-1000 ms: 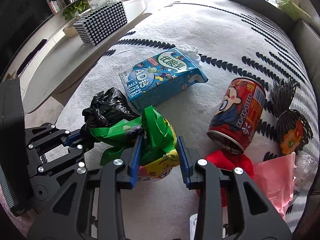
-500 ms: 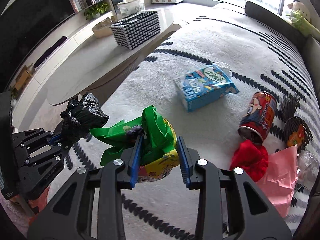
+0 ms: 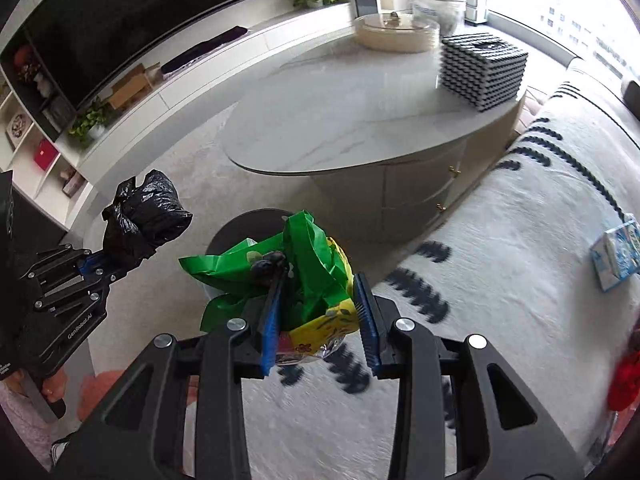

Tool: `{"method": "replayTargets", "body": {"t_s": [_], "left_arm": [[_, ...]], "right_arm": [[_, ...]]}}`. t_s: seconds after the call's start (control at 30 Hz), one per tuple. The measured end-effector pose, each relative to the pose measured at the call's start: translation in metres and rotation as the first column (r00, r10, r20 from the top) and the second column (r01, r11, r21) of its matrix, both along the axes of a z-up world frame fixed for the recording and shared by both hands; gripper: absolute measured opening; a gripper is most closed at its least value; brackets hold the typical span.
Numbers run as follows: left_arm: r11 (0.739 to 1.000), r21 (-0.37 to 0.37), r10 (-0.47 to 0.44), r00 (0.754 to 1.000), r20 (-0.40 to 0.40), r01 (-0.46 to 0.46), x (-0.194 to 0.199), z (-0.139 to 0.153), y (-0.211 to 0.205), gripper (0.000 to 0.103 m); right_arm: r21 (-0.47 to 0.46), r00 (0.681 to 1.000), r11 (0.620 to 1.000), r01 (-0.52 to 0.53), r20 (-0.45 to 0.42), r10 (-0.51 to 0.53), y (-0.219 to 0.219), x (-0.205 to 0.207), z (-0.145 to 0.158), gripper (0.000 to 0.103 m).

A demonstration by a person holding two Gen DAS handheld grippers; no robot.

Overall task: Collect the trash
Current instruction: 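Carry the black bag and green wrapper to the grey bin and release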

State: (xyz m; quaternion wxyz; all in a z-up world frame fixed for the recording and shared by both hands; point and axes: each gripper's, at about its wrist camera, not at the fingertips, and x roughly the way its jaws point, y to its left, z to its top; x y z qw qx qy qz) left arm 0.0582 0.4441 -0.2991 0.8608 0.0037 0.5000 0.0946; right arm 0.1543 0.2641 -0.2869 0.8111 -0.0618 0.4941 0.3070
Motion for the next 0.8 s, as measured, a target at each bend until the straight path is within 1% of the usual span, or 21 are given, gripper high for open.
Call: {"method": "replayTargets", "body": {"t_s": [0.1, 0.2, 0.3, 0.33, 0.37, 0.47, 0.57, 0.7, 0.8], "left_arm": [[0.999, 0.001, 0.040, 0.999, -0.009, -0.040, -0.008, -0.007, 0.027, 0.009], [0.997, -0.008, 0.071, 0.997, -0.019, -0.071, -0.013, -0.017, 0.045, 0.009], [0.995, -0.020, 0.094, 0.995, -0.029, -0.095, -0.014, -0.027, 0.058, 0.009], [0.995, -0.024, 0.098, 0.995, -0.033, -0.098, -0.015, -0.031, 0.062, 0.009], [0.994, -0.031, 0.100, 0.994, -0.036, -0.101, -0.014, -0.034, 0.064, 0.009], [0.994, -0.043, 0.096, 0.994, -0.044, -0.098, -0.009, -0.045, 0.069, 0.009], [0.995, -0.056, 0.082, 0.995, -0.050, -0.085, 0.000, -0.054, 0.069, 0.009], [0.996, -0.075, 0.049, 0.997, -0.053, -0.053, 0.017, -0.064, 0.059, 0.009], [0.998, -0.065, 0.020, 0.998, -0.054, -0.024, 0.032, -0.069, 0.049, 0.009]], "right_arm": [[-0.010, 0.999, 0.999, -0.042, -0.018, 0.042, 0.048, 0.003, -0.015, 0.033], [-0.047, 0.998, 0.997, -0.060, -0.007, 0.060, 0.088, 0.010, -0.030, 0.037], [-0.083, 0.998, 0.995, -0.060, 0.013, 0.061, 0.115, 0.017, -0.042, 0.046], [-0.090, 0.998, 0.994, -0.060, 0.019, 0.062, 0.120, 0.018, -0.044, 0.053], [-0.096, 0.998, 0.994, -0.060, 0.024, 0.063, 0.125, 0.020, -0.046, 0.056], [-0.099, 0.997, 0.993, -0.072, 0.020, 0.074, 0.131, 0.021, -0.048, 0.058], [-0.094, 0.997, 0.993, -0.070, 0.022, 0.073, 0.126, 0.019, -0.044, 0.058], [-0.093, 0.997, 0.993, -0.067, 0.029, 0.070, 0.110, 0.016, -0.037, 0.059], [-0.090, 0.997, 0.994, -0.059, 0.038, 0.062, 0.093, 0.009, -0.031, 0.059]]}}
